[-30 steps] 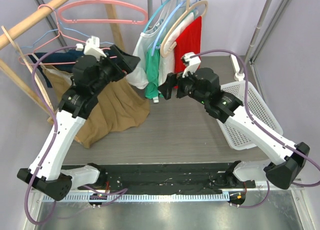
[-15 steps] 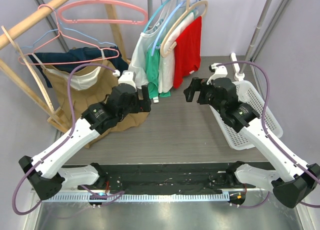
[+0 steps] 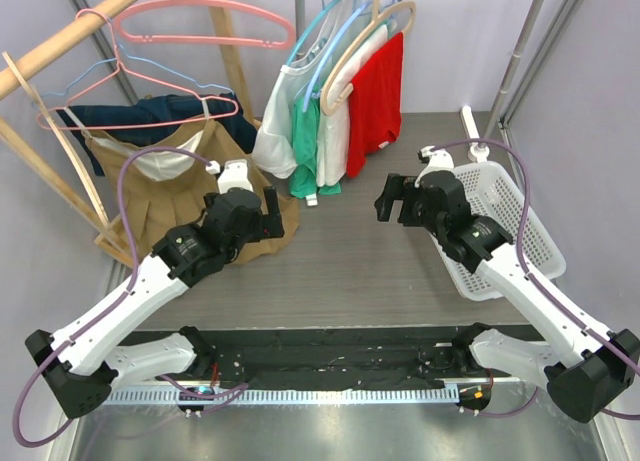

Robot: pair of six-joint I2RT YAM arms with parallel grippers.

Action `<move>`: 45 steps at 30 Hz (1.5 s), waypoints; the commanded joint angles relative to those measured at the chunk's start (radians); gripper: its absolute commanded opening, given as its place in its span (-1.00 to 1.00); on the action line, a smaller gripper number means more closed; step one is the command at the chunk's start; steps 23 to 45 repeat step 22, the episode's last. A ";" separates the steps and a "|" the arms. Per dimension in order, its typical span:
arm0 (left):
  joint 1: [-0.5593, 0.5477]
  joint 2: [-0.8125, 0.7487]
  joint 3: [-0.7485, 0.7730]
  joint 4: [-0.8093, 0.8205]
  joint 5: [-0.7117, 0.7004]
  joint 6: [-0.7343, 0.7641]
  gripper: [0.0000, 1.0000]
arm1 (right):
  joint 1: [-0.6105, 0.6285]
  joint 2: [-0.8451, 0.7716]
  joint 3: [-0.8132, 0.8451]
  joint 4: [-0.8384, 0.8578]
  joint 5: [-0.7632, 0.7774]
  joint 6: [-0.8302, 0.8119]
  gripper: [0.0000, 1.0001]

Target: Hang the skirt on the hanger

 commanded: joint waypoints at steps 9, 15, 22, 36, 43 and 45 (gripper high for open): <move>-0.006 -0.015 -0.052 0.007 -0.051 -0.043 0.91 | -0.010 -0.045 -0.045 0.046 0.039 0.025 0.99; -0.004 -0.031 -0.073 0.030 -0.051 -0.041 0.92 | -0.011 -0.048 -0.054 0.054 0.038 0.030 0.99; -0.004 -0.052 -0.082 0.042 -0.091 -0.046 0.91 | -0.013 -0.048 -0.064 0.059 0.036 0.028 1.00; -0.004 -0.052 -0.082 0.042 -0.091 -0.046 0.91 | -0.013 -0.048 -0.064 0.059 0.036 0.028 1.00; -0.004 -0.052 -0.082 0.042 -0.091 -0.046 0.91 | -0.013 -0.048 -0.064 0.059 0.036 0.028 1.00; -0.004 -0.052 -0.082 0.042 -0.091 -0.046 0.91 | -0.013 -0.048 -0.064 0.059 0.036 0.028 1.00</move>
